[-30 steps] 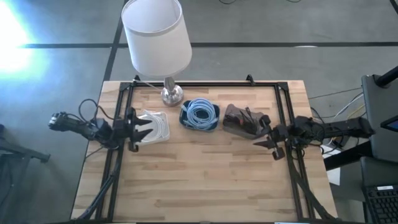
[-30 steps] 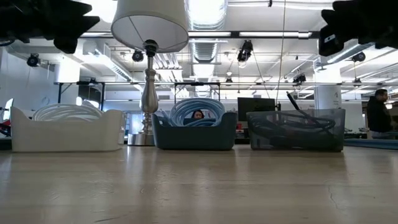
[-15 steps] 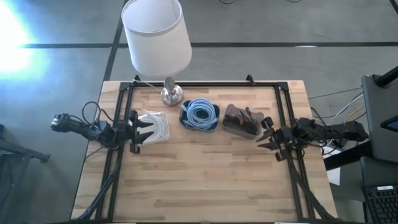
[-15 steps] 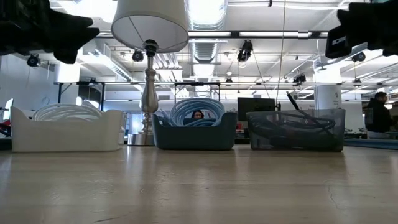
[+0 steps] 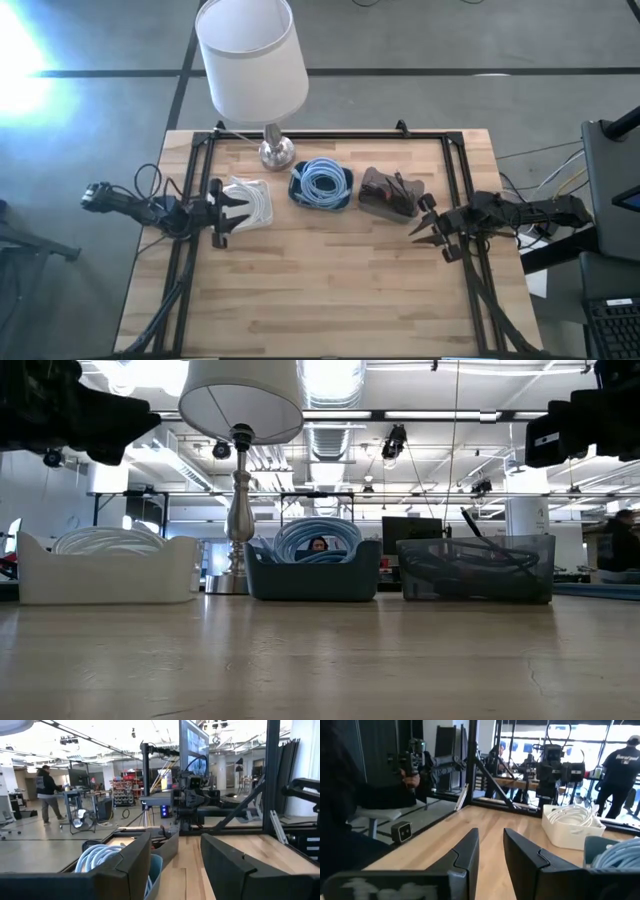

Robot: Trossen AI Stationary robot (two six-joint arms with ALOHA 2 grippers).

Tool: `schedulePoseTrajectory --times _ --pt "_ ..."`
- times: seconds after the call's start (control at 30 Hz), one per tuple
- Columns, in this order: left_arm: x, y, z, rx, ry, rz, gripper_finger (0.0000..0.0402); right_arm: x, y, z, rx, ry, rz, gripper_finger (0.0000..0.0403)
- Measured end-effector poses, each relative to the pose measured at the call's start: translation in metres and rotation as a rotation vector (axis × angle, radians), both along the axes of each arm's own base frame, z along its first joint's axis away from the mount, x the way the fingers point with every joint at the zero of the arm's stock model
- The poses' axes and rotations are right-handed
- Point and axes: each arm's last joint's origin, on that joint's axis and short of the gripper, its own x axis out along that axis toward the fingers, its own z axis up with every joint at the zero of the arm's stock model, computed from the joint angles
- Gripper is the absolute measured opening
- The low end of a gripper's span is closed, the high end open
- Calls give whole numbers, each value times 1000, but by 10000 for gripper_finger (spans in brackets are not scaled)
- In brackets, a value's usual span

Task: Pick & Place USB Port
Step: Return to Home Position

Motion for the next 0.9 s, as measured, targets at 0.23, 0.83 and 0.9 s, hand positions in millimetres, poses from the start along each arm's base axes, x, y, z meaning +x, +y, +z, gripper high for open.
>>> schedulePoseTrajectory --times 0.23,0.83,0.9 --pt "1 0 -11 42 112 6 177 0 0 -4 -20 31 -3 73" --pt "1 0 -20 1 193 2 177 0 0 -9 -25 85 -3 89" --pt "1 0 -20 2 194 2 177 0 0 -9 -32 81 -4 91"
